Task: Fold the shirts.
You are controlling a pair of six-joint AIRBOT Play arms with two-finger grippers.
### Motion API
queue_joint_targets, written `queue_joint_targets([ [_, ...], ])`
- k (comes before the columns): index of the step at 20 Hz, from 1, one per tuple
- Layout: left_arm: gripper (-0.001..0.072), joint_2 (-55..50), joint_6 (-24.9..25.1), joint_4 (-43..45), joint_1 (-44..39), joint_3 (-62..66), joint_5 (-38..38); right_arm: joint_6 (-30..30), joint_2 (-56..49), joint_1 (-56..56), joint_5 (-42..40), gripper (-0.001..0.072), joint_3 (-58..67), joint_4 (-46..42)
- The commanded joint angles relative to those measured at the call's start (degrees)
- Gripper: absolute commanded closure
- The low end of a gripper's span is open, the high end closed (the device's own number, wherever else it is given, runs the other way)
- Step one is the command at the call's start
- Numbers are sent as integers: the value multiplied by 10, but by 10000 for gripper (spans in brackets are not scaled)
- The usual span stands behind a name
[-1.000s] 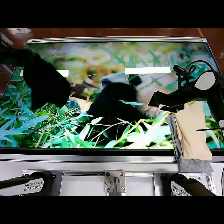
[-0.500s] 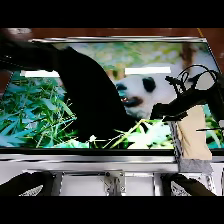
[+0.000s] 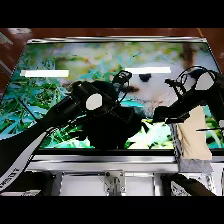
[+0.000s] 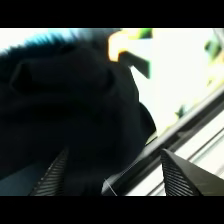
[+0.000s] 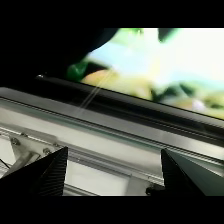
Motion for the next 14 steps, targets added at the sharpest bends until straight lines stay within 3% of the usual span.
queue_joint_targets([
  [1,31,-5,2,-13,45,-5,-62,-2,0,0,-10,18,0,-4],
  [4,47,56,37,-12,165,-12,-144,-22,0,0,-40,18,0,-4],
  [8,56,169,43,-29,312,-162,-150,-49,-1,0,-96,18,0,-15],
  [11,73,239,68,-139,394,-375,-83,-51,-25,0,-120,18,0,-29],
  [12,32,247,69,-188,413,-434,-50,-52,-38,0,-122,18,0,-29],
  [14,30,240,111,-279,427,-520,3,-52,-65,0,-122,18,0,-28],
])
